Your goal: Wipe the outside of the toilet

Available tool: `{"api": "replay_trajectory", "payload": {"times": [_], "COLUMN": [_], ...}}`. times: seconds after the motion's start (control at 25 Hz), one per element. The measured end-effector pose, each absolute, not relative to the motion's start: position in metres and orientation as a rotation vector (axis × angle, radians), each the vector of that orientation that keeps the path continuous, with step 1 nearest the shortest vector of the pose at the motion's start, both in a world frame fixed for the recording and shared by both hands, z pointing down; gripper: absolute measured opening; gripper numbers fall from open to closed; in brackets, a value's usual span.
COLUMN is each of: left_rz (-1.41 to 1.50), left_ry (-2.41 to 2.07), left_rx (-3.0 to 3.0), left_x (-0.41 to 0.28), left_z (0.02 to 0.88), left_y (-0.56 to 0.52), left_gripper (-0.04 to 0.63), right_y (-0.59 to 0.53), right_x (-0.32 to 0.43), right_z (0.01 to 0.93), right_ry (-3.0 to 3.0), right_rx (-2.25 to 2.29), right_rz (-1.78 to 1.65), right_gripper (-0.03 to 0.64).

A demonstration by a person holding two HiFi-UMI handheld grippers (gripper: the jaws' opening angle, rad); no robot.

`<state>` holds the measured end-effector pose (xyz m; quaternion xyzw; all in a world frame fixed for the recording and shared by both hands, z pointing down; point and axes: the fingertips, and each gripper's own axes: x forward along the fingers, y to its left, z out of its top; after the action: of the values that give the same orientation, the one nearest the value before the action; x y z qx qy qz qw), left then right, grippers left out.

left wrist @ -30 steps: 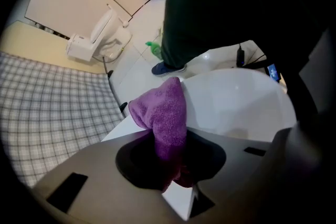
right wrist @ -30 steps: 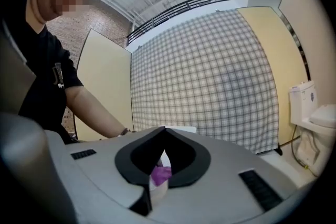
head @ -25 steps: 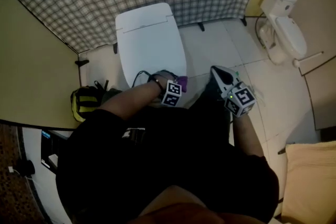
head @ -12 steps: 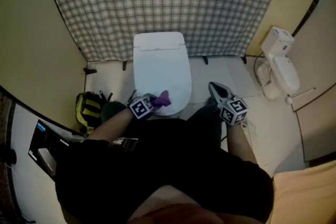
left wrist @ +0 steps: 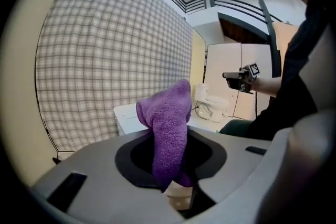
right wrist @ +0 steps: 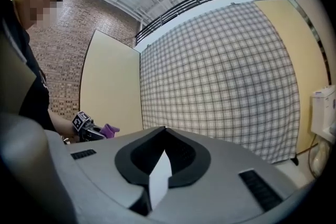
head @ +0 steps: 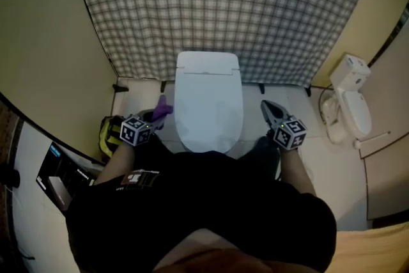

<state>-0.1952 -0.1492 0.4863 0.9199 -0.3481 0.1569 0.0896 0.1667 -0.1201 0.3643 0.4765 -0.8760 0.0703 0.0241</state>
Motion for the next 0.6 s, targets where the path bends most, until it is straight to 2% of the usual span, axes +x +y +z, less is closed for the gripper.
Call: {"api": "replay_trajectory", "payload": {"times": [0.32,0.6], "left_rz": [0.304,0.352], "left_ry": [-1.018,-0.982], "left_rx": [2.632,2.498], "left_x": [-0.174,-0.181], "left_z": [0.494,0.531], "left_y": [-0.175,-0.217], "left_gripper": [0.1,0.101], "right_y": [-0.151,-0.184], "right_x": [0.154,0.151], "right_z": [0.409,0.424], "right_ry": [-2.724,-2.659], "right_rx": [1.39,1.412], "right_rz": [0.382,0.509], "right_gripper": [0.006,0.006]}}
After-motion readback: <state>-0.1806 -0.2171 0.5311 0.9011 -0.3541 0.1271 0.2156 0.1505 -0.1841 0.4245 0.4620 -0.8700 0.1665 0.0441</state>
